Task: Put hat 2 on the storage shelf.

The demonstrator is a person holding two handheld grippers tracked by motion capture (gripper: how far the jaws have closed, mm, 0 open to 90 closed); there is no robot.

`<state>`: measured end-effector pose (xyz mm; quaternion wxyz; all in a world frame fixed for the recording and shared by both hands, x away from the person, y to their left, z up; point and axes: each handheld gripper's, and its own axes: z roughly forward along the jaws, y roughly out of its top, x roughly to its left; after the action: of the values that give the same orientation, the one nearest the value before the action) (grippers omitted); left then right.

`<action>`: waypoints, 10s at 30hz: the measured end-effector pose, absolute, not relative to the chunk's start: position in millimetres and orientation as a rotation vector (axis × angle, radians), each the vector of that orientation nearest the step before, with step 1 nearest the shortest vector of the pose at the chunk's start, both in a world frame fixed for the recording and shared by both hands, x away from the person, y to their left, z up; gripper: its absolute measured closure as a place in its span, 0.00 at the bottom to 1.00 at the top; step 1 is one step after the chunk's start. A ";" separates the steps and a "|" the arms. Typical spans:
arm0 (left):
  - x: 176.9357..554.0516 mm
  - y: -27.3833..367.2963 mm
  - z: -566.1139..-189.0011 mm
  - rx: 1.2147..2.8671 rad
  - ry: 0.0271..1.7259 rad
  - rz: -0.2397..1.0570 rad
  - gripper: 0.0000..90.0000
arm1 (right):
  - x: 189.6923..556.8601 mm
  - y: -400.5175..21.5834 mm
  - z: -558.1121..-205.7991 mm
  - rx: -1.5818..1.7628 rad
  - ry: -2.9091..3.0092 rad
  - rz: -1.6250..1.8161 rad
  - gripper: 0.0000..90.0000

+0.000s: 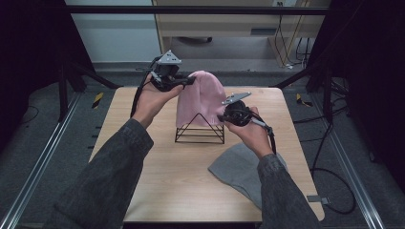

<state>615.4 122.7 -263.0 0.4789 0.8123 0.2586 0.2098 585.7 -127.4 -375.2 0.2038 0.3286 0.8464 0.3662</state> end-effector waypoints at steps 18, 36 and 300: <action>610.1 116.7 -272.7 2.010 0.627 0.496 0.90 | 579.3 -132.7 -380.1 0.954 2.362 0.999 0.69; 603.3 111.0 -293.3 2.064 0.610 0.456 0.90 | 566.3 -153.3 -378.1 1.008 2.321 0.971 0.48; 508.3 155.5 -249.2 2.330 0.437 0.455 0.97 | 504.9 -123.3 -213.7 0.639 2.260 1.267 0.96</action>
<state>508.3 155.5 -249.2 0.3559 0.9021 0.1691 0.1762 504.9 -123.3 -213.7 0.2344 0.2327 0.8234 0.4614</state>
